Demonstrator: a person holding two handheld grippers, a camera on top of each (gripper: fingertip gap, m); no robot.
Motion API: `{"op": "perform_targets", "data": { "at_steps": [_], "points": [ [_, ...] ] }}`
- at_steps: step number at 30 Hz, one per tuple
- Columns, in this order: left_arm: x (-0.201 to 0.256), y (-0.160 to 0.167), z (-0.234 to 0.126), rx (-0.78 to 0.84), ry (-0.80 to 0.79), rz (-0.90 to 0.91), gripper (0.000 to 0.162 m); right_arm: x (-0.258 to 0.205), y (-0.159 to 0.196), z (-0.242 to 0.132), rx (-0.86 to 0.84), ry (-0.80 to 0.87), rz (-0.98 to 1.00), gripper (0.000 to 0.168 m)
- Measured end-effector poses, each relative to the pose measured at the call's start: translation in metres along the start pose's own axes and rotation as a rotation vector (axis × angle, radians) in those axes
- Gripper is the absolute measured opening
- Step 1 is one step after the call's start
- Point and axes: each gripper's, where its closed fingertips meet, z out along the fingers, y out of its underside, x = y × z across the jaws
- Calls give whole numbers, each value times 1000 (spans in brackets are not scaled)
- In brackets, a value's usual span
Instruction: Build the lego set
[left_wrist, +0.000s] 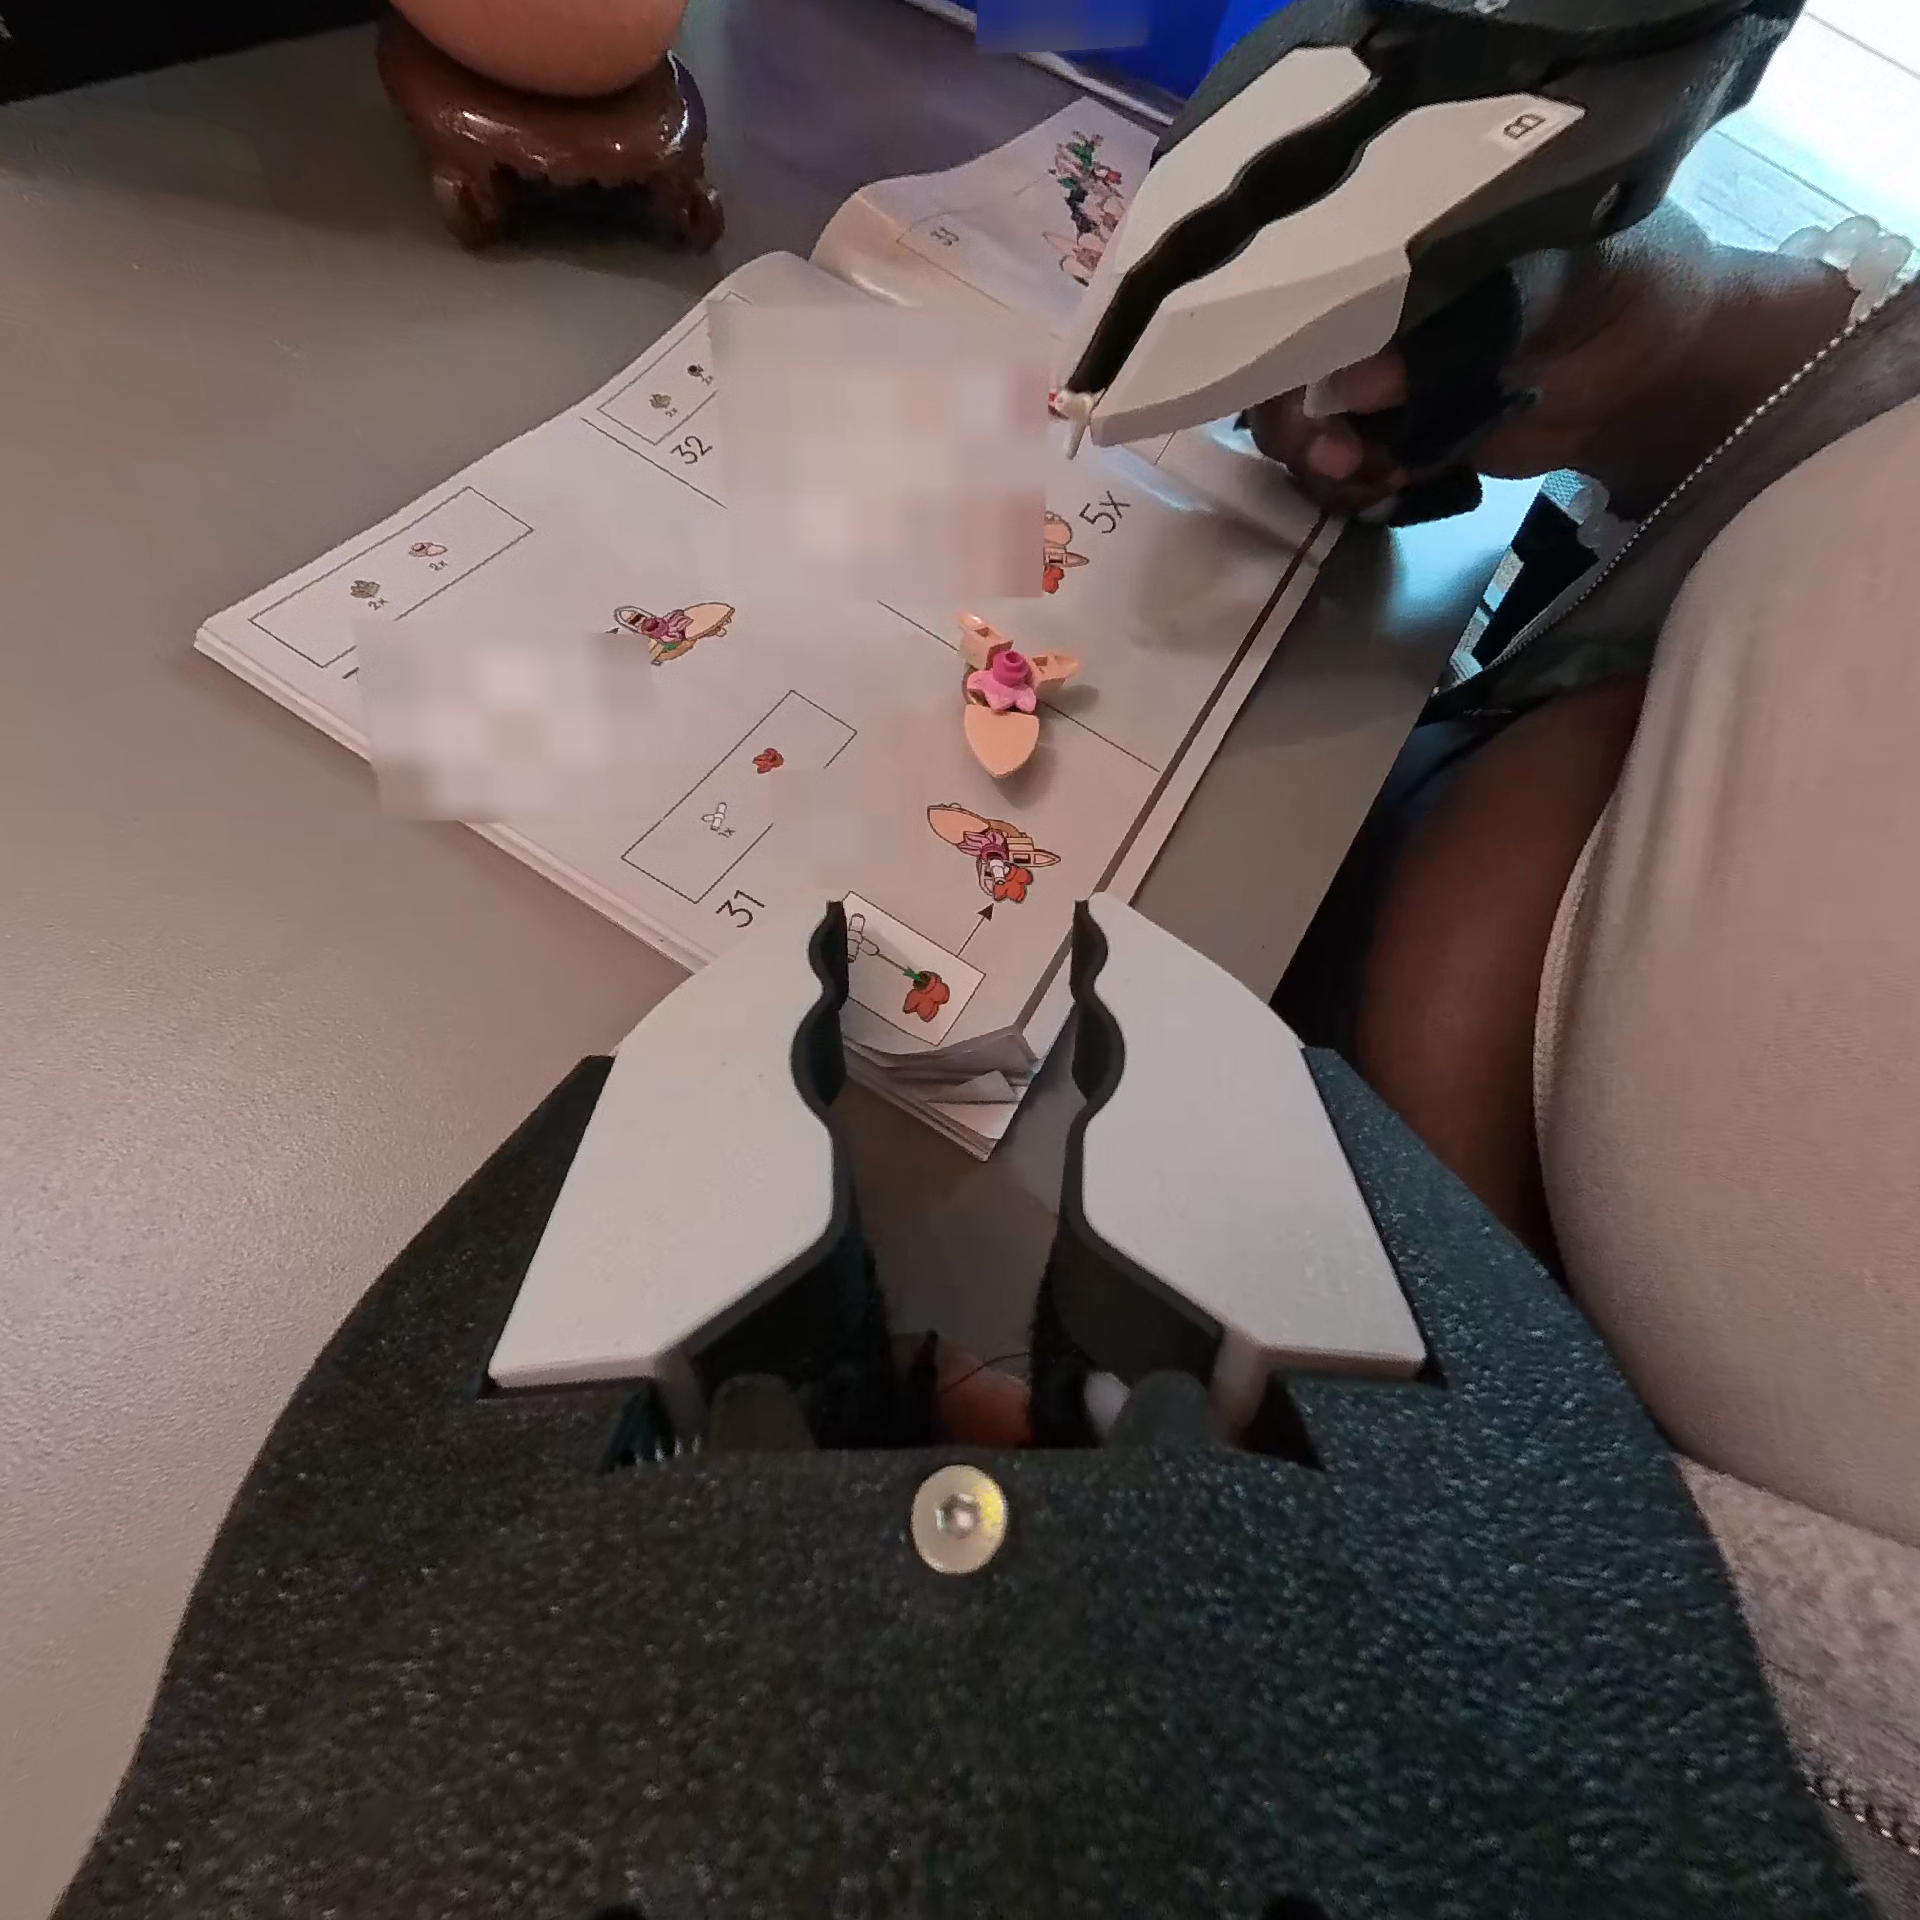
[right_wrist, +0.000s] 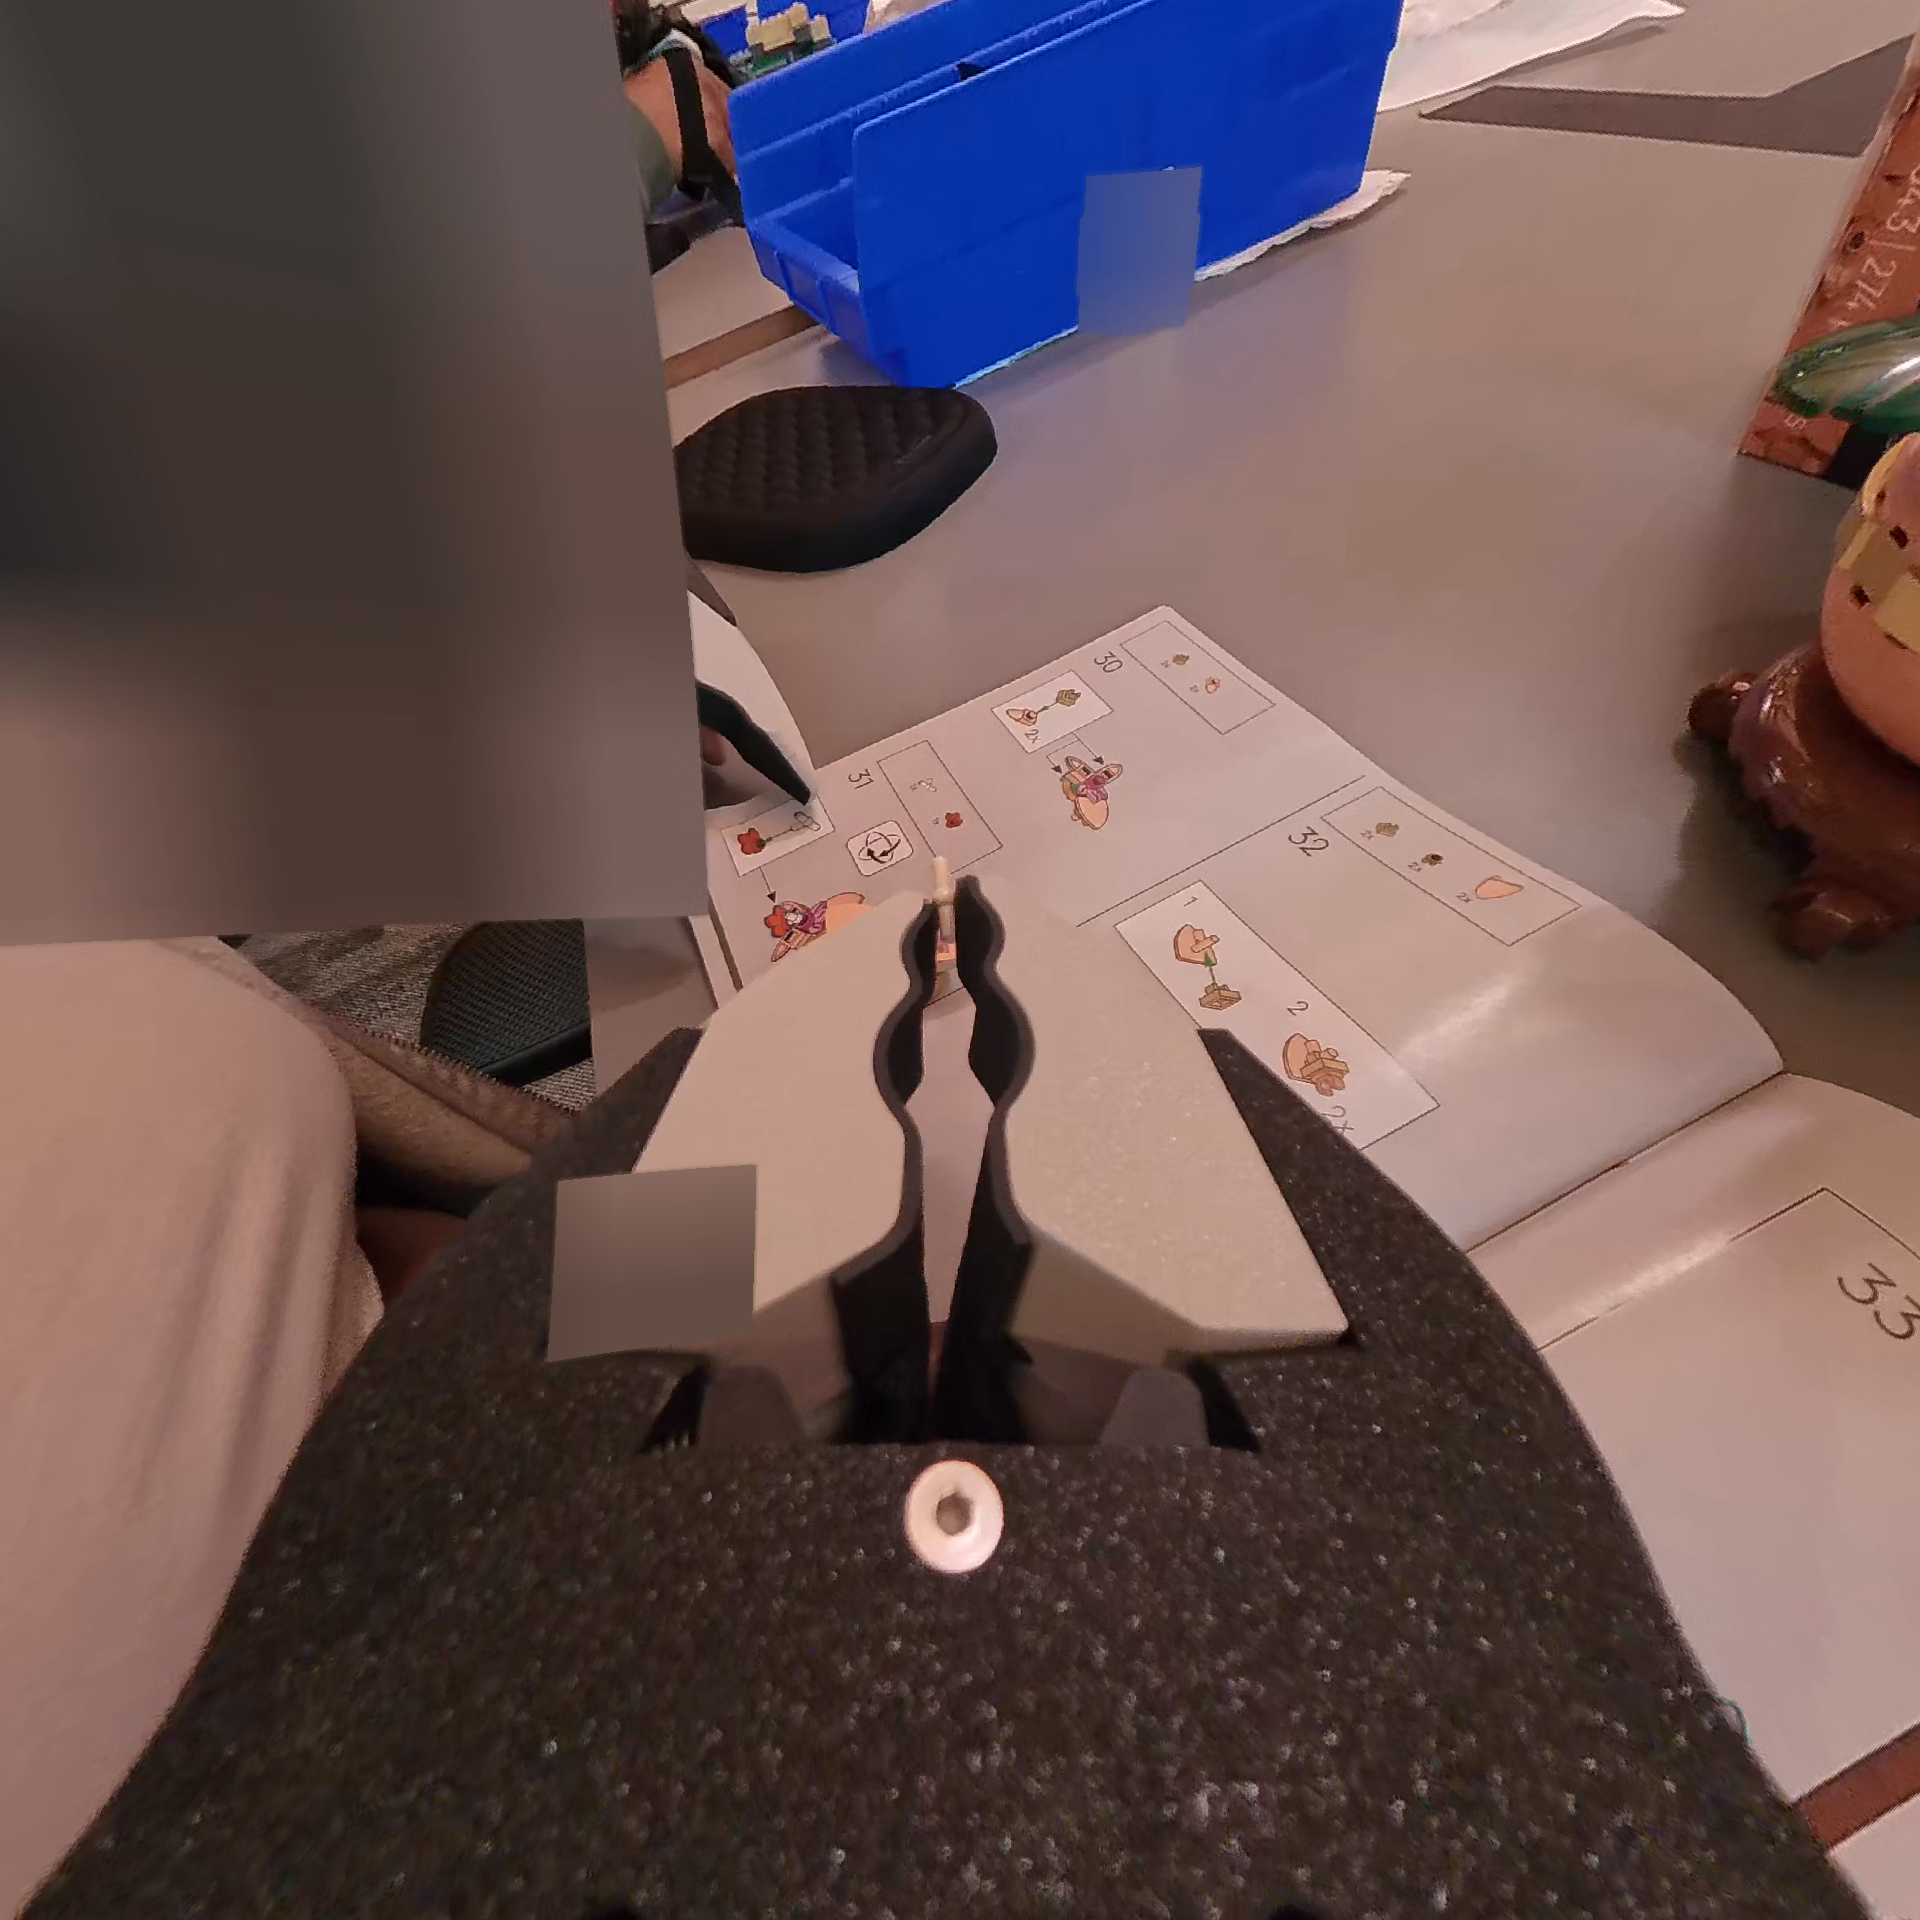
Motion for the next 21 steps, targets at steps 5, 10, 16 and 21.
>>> {"op": "perform_targets", "data": {
  "at_steps": [5,10,16,21],
  "points": [
    [0,0,0,-3,6,-3,41,0,0,0,-1,-11,19,3],
    [0,0,0,-1,3,0,41,-3,4,3,-29,-11,-11,3],
    [0,0,0,2,9,-6,41,-5,5,4,-43,-10,-25,3],
    [1,1,0,-6,10,-6,41,-5,5,4,-39,-11,-22,3]
  ]
}}
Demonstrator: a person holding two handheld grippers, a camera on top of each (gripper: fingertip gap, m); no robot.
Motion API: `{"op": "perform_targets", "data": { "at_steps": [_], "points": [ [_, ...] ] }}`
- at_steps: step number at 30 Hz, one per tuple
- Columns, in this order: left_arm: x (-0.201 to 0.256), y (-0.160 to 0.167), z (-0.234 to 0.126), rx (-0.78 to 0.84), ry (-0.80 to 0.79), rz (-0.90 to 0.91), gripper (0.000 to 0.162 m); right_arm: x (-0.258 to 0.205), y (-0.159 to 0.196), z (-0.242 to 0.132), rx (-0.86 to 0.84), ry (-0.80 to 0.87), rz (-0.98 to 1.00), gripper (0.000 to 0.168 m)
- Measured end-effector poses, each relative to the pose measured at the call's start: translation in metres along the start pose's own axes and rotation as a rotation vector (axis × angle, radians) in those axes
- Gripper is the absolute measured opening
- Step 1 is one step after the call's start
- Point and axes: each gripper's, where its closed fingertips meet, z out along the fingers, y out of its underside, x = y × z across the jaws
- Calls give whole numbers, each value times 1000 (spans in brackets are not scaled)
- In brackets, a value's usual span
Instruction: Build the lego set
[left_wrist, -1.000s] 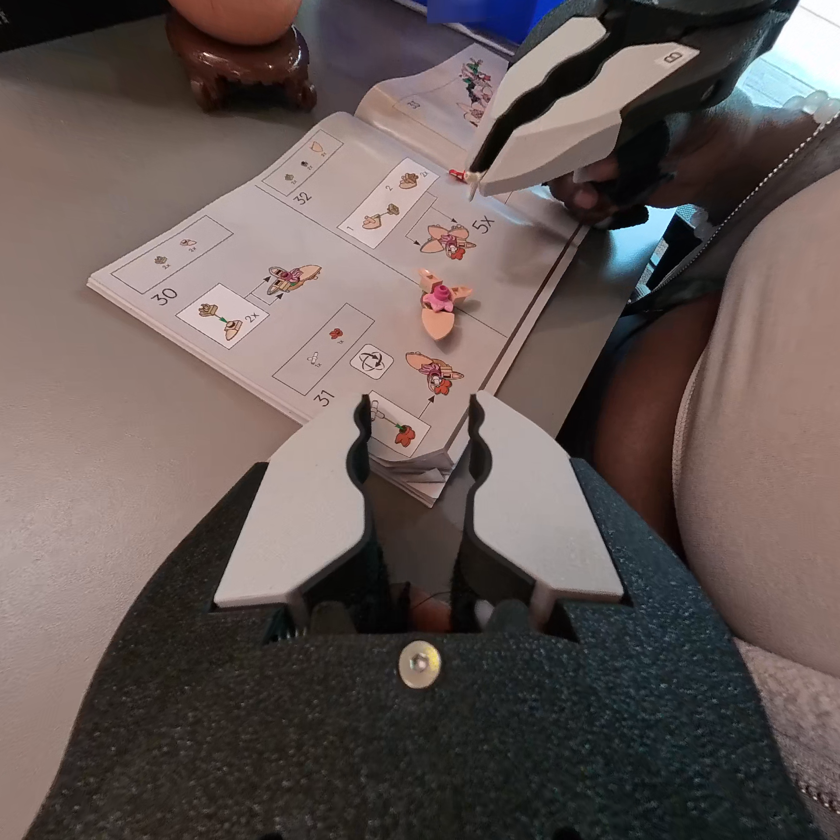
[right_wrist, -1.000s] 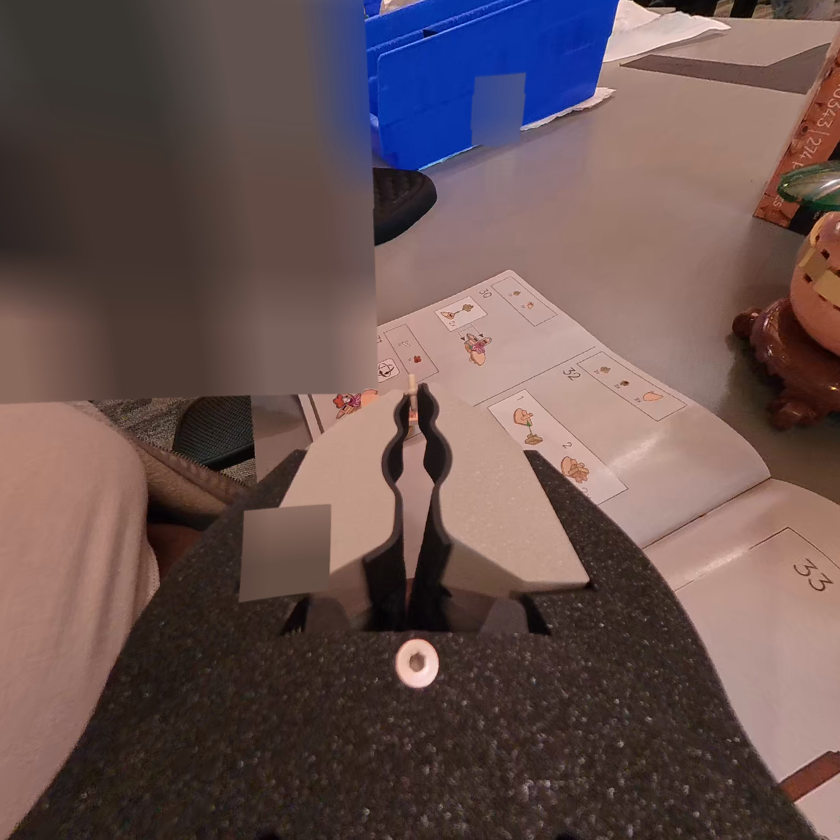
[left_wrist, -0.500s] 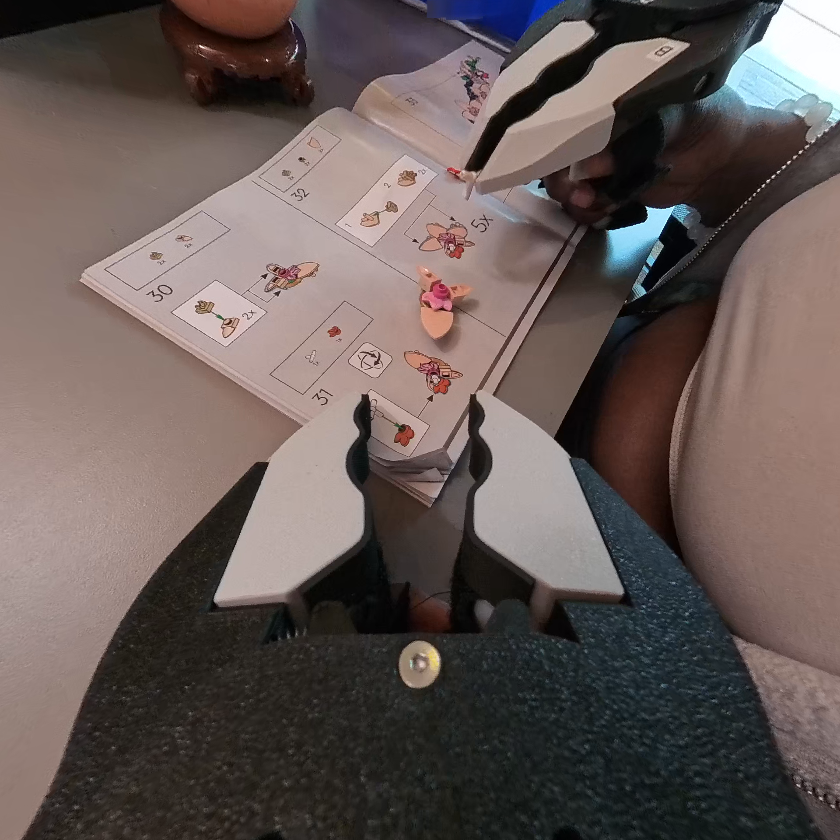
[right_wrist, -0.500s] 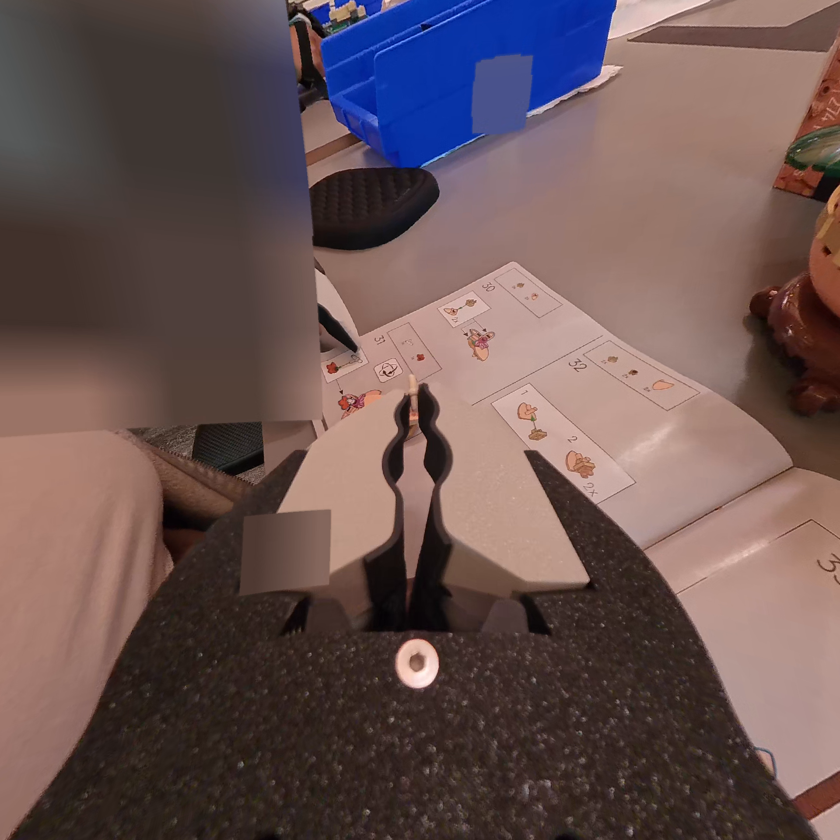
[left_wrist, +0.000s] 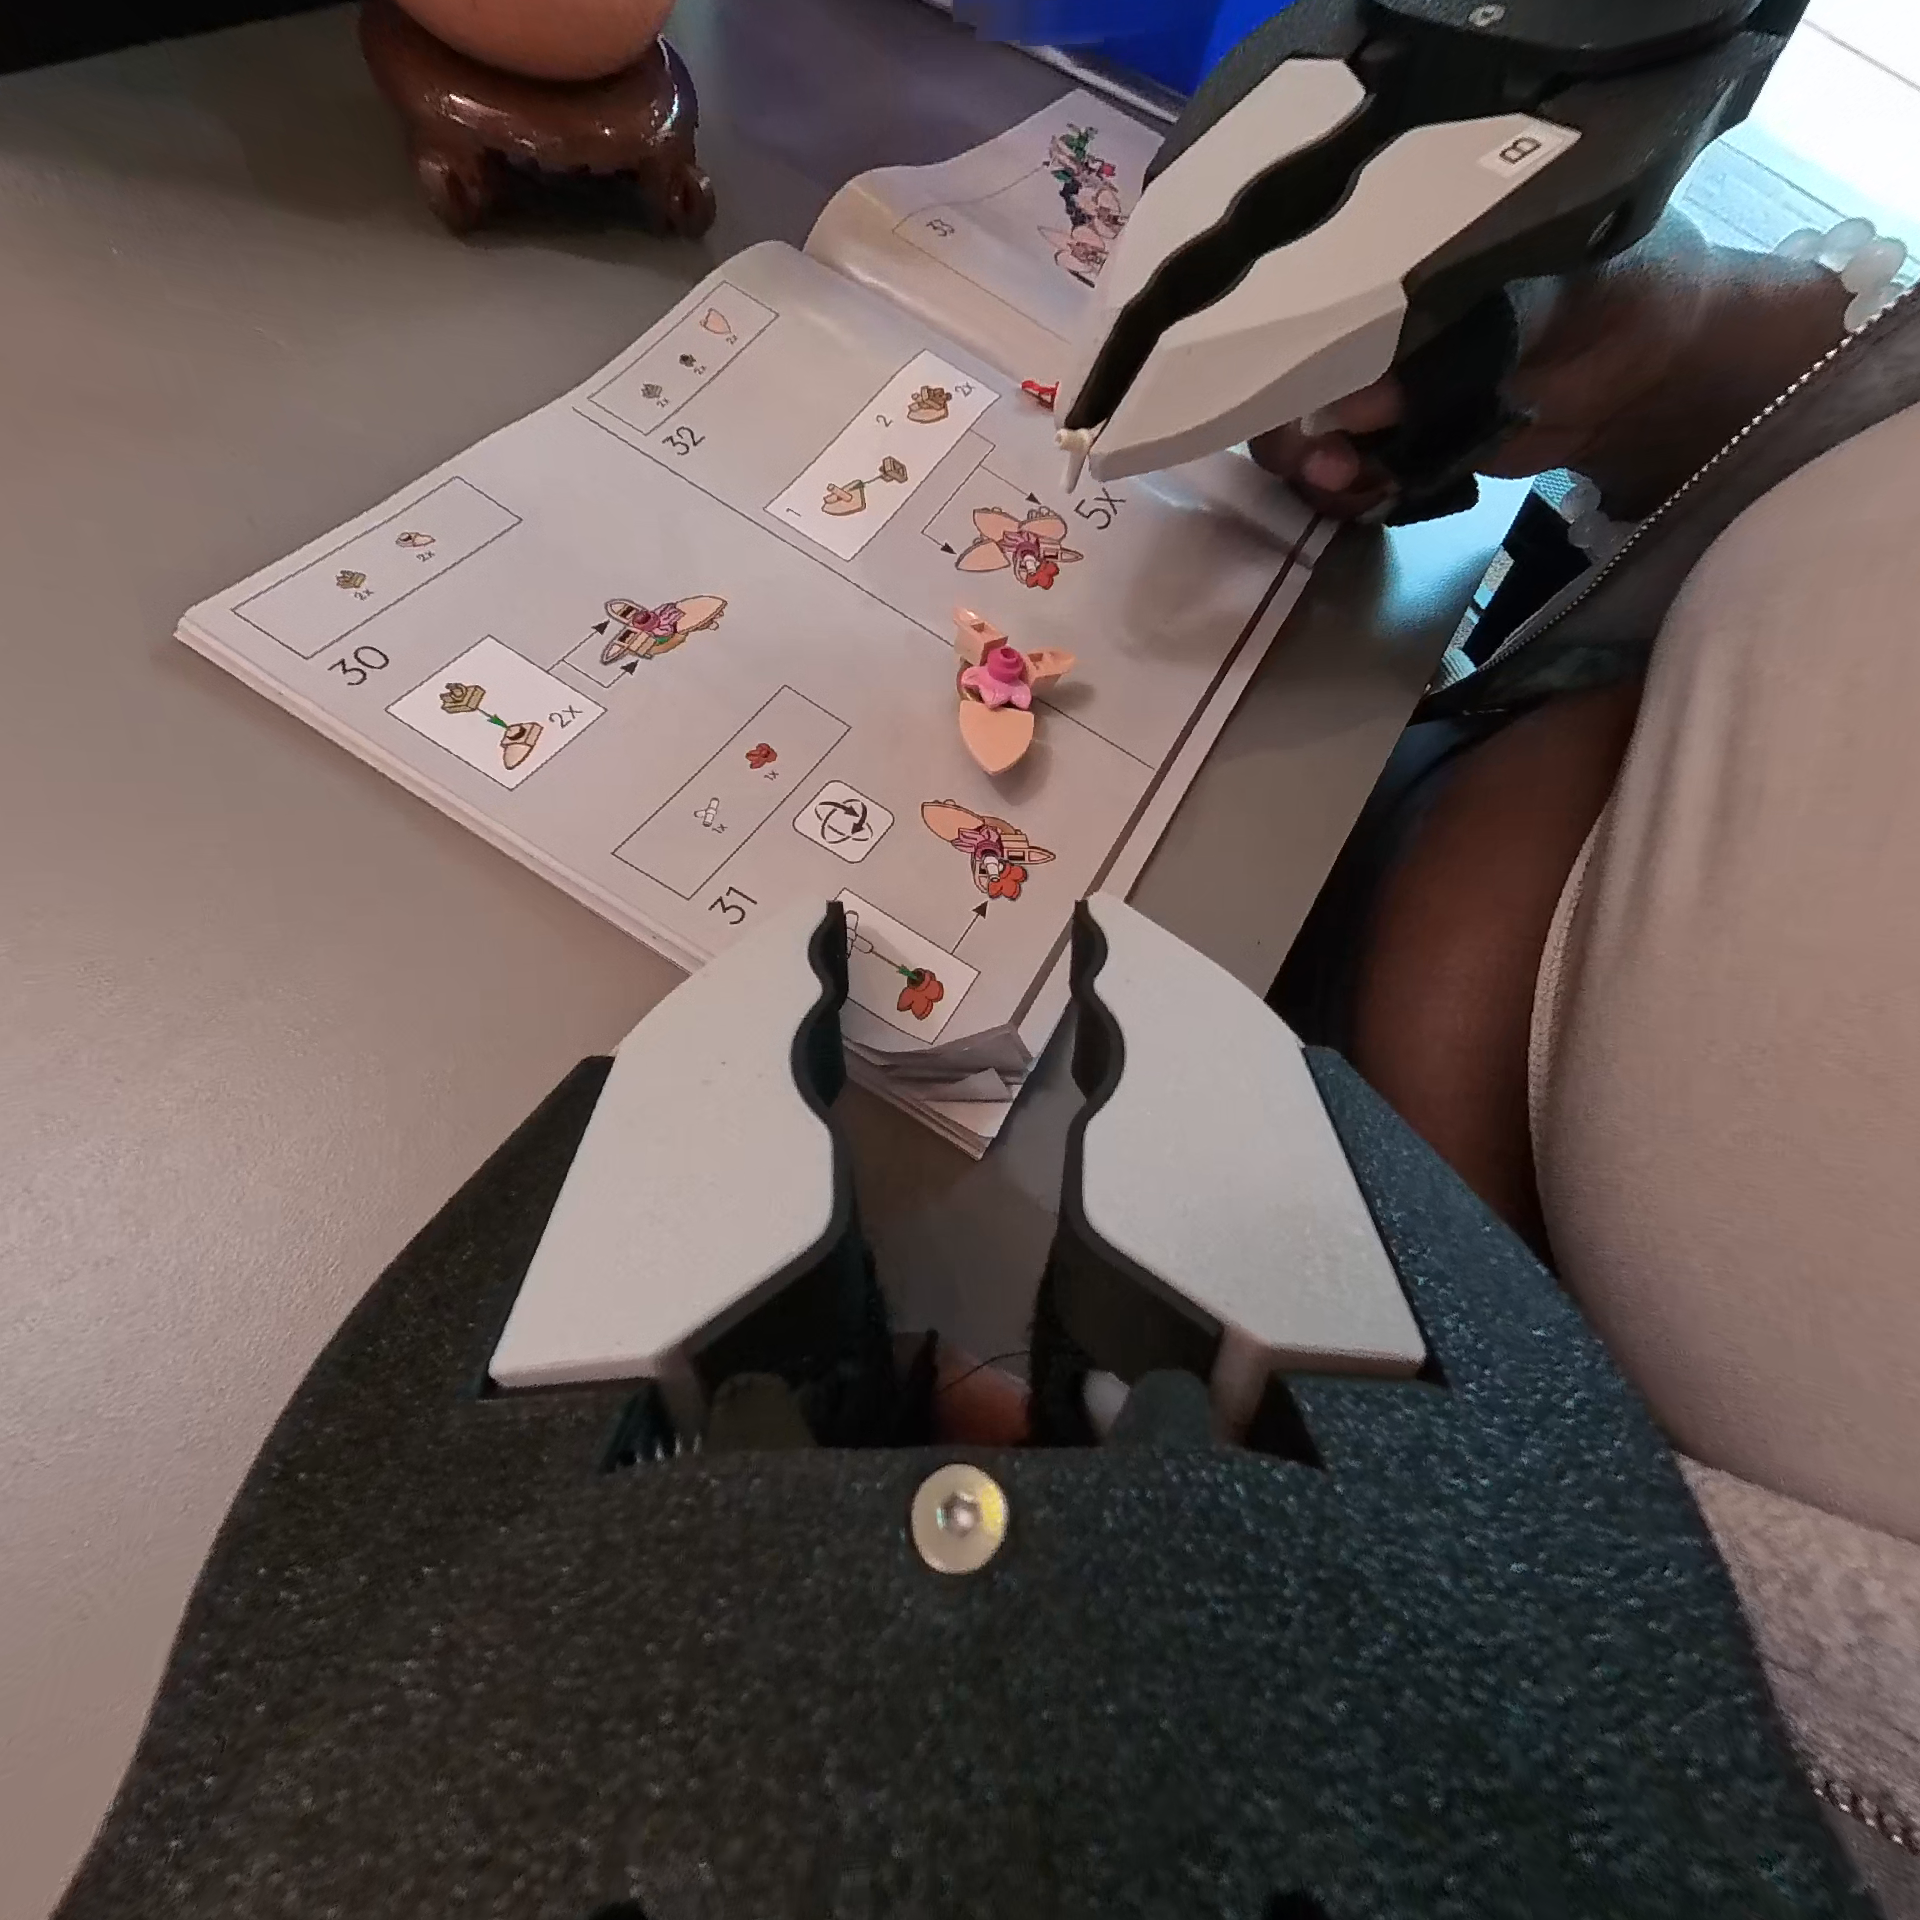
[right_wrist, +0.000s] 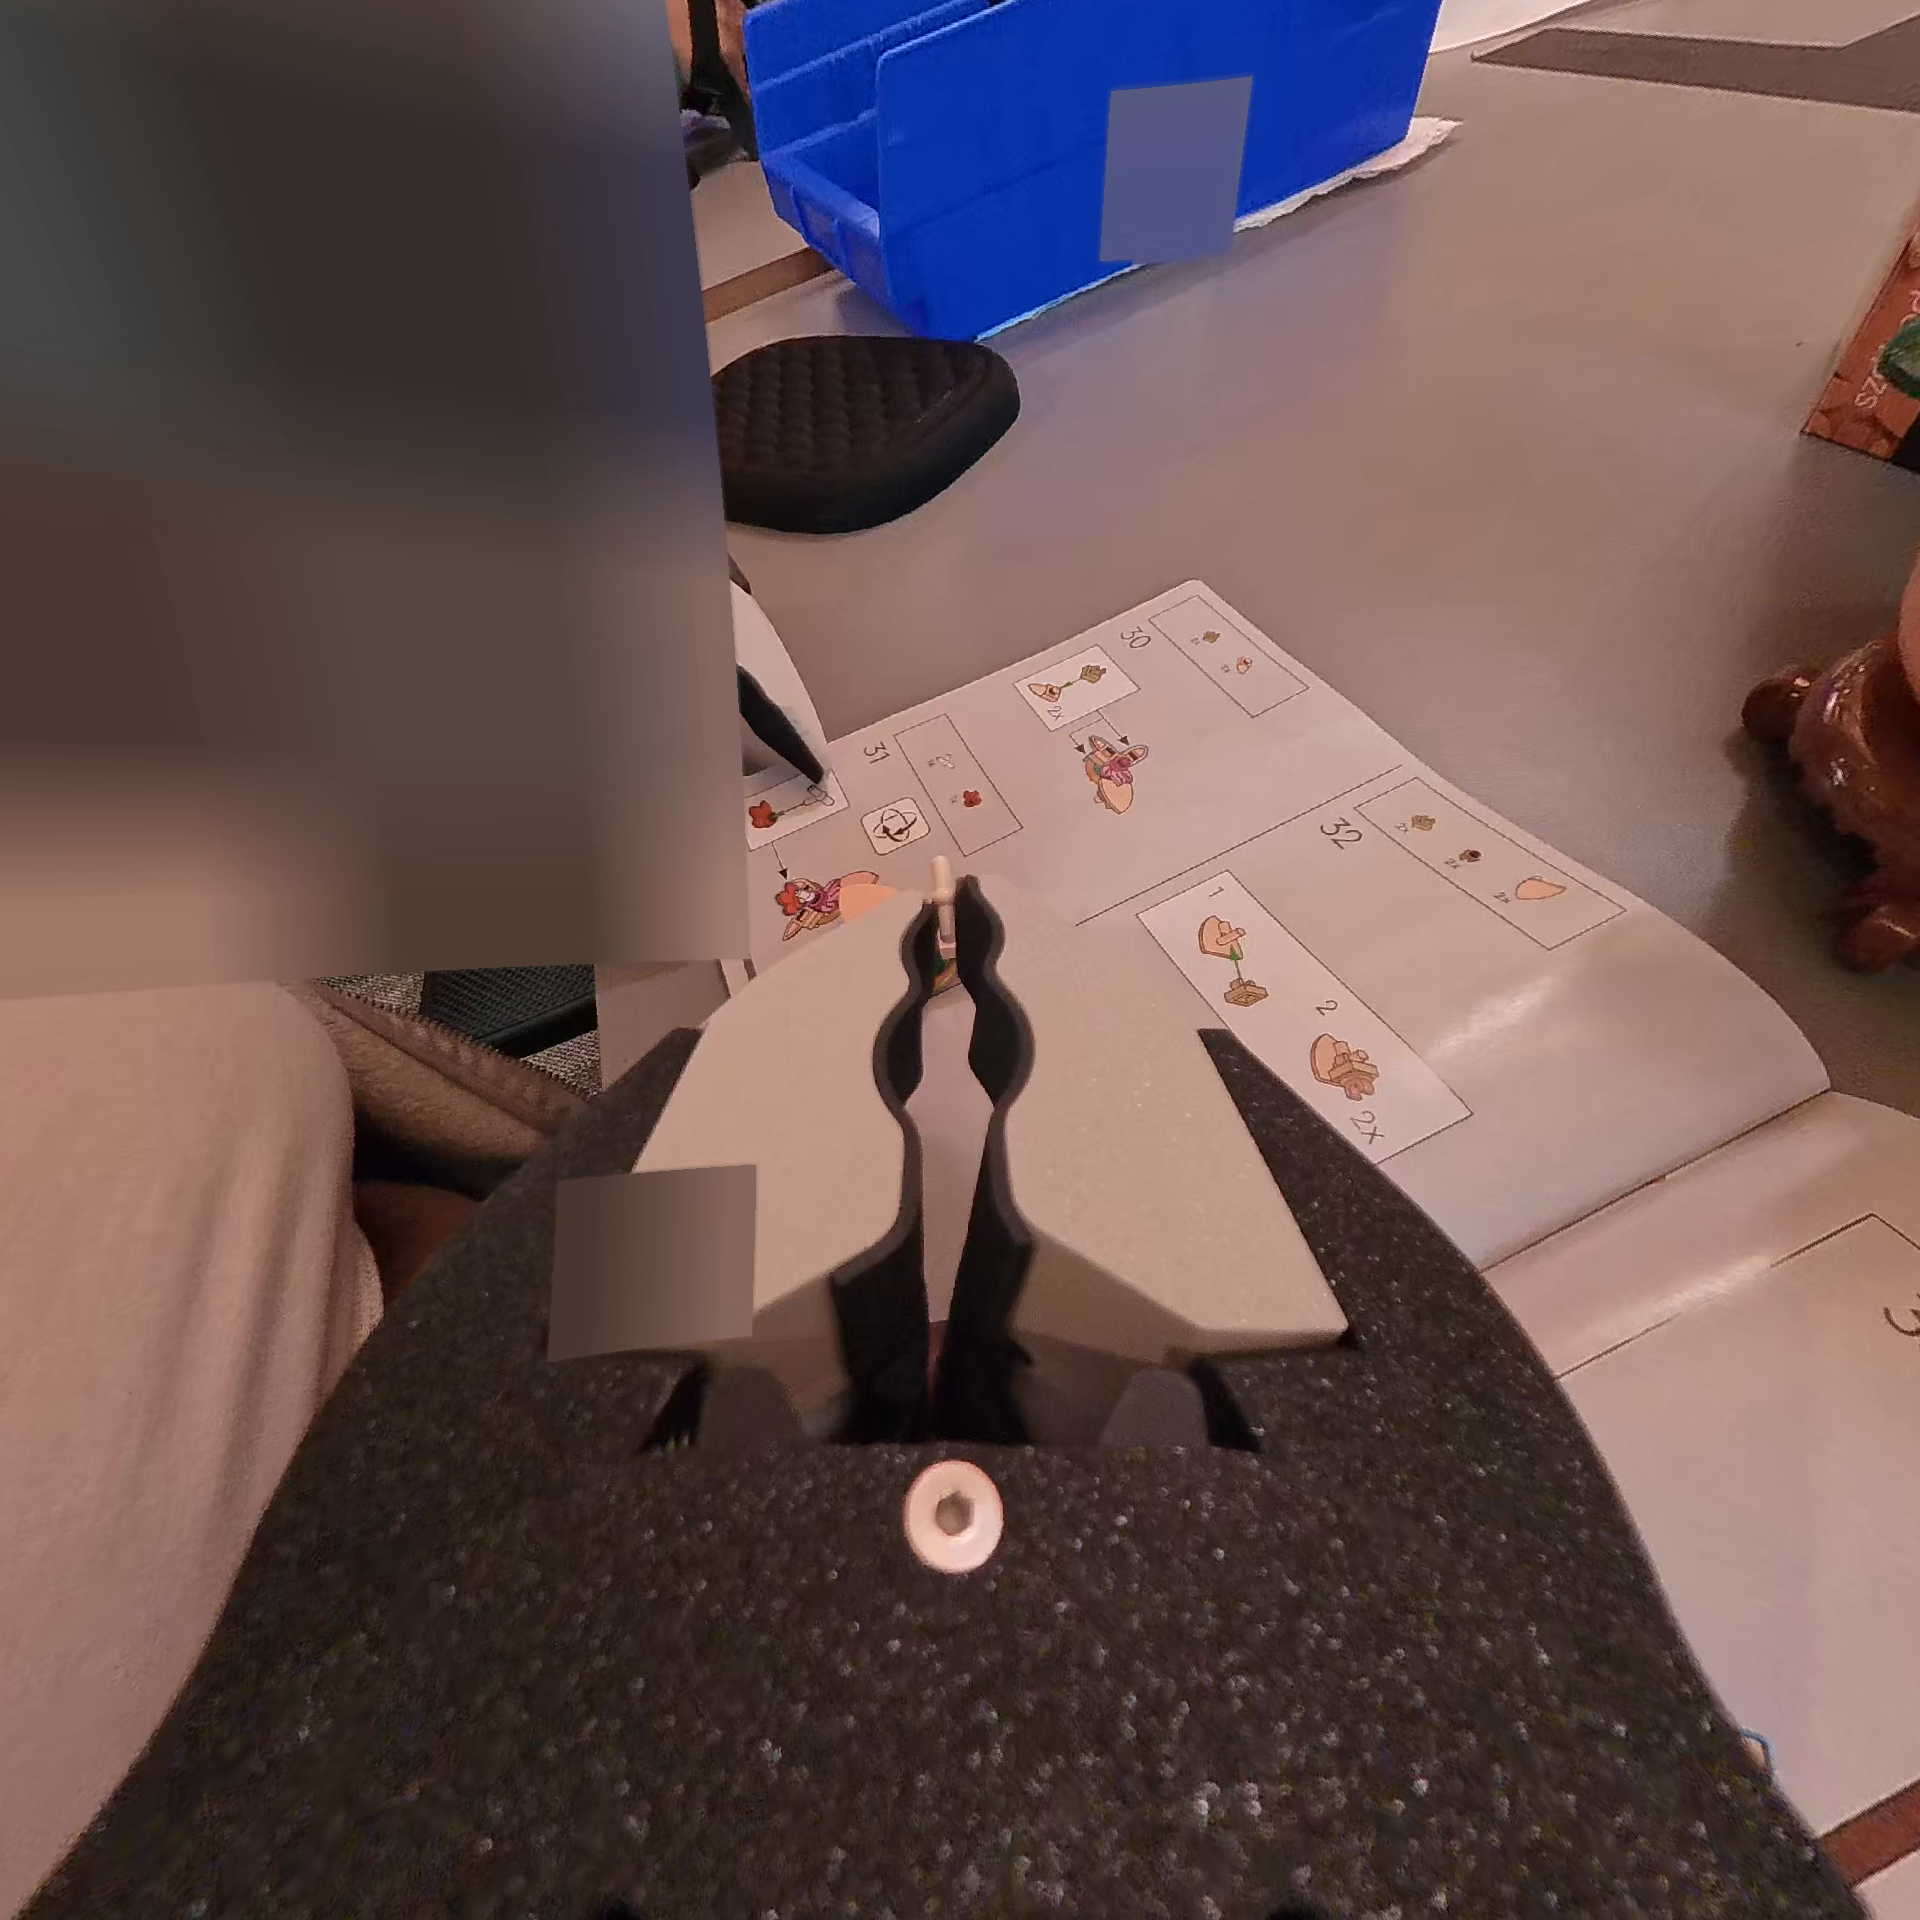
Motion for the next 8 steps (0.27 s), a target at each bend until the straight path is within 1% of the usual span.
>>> {"op": "perform_targets", "data": {
  "at_steps": [5,6,8],
  "points": [
    [0,1,0,-7,4,-4,41,-1,-1,0,9,3,0,4],
    [0,1,1,-8,4,-5,41,-5,-4,0,30,-15,29,3],
    [0,1,1,-10,5,-6,41,-19,-18,-1,127,-105,146,3]
  ]
}}
